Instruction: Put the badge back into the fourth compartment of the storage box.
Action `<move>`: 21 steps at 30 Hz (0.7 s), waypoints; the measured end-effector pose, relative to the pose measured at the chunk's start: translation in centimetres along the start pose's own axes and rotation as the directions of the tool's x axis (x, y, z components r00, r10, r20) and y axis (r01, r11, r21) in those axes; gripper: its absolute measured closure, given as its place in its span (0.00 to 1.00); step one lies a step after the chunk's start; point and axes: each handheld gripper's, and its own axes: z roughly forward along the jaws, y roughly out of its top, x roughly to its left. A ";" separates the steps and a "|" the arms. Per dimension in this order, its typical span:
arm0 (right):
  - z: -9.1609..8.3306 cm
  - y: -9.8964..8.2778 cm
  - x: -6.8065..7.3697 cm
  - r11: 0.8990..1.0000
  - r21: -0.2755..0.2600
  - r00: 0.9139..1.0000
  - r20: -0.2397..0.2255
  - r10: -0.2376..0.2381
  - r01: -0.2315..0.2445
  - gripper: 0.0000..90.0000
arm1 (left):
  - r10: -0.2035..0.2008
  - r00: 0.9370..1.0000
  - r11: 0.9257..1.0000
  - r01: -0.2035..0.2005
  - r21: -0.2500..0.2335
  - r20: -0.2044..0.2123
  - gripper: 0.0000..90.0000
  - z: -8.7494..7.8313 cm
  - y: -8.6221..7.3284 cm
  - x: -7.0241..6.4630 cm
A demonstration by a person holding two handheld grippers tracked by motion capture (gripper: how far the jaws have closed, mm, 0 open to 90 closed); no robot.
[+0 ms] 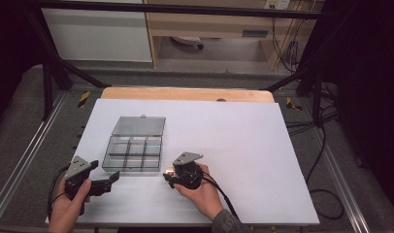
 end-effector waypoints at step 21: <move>0.2 6.0 0.0 0.985 -0.129 0.985 -0.149 0.092 -0.111 0.53 | 0.003 1.000 1.000 -0.003 0.006 -0.003 0.09 0.0 0.0 0.1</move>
